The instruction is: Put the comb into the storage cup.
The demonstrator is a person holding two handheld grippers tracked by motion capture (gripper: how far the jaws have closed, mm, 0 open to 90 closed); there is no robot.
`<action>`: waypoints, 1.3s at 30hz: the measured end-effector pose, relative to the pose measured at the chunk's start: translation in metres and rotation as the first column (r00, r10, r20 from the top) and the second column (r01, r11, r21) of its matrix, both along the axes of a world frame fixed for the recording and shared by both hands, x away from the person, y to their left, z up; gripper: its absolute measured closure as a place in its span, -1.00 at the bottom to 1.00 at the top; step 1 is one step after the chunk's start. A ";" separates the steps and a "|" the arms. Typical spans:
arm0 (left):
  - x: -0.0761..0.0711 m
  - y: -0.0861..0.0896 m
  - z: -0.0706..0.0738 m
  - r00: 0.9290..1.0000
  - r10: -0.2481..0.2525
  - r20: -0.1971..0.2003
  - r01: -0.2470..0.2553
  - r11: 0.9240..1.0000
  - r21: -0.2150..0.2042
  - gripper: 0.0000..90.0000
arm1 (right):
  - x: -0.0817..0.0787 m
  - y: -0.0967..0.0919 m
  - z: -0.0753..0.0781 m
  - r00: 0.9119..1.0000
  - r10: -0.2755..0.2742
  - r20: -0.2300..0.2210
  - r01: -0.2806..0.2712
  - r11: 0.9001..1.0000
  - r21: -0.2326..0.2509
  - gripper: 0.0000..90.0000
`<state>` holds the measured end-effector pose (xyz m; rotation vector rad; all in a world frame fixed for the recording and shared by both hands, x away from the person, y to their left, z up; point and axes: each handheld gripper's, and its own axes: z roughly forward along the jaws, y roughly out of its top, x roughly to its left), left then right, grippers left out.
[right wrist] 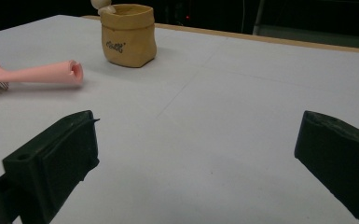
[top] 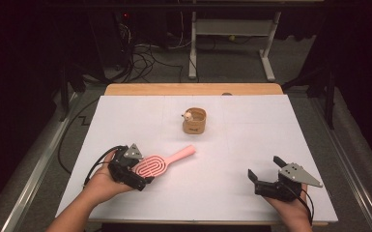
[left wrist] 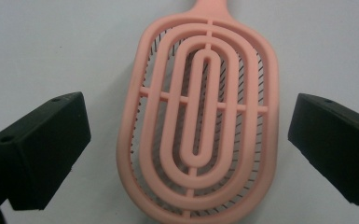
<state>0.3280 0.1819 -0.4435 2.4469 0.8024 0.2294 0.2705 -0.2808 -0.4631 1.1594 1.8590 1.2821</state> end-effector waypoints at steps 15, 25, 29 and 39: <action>0.010 -0.016 -0.001 0.997 -0.054 -0.047 0.061 0.988 0.144 -1.00 | 0.000 0.000 -0.001 1.000 -0.001 -0.008 0.001 1.000 0.005 -0.99; 0.014 -0.025 0.000 0.995 -0.075 -0.072 0.088 0.977 0.195 -0.96 | 0.000 0.000 -0.001 1.000 0.000 -0.008 0.000 1.000 0.006 -0.99; 0.017 -0.029 -0.002 0.992 -0.088 -0.085 0.104 0.971 0.215 -0.93 | 0.000 0.000 -0.001 1.000 -0.001 -0.006 0.001 1.000 0.004 -0.99; 0.021 -0.034 -0.004 0.989 -0.094 -0.110 0.119 0.960 0.252 -0.79 | 0.000 0.001 -0.001 1.000 0.005 -0.004 -0.005 1.000 -0.001 -0.99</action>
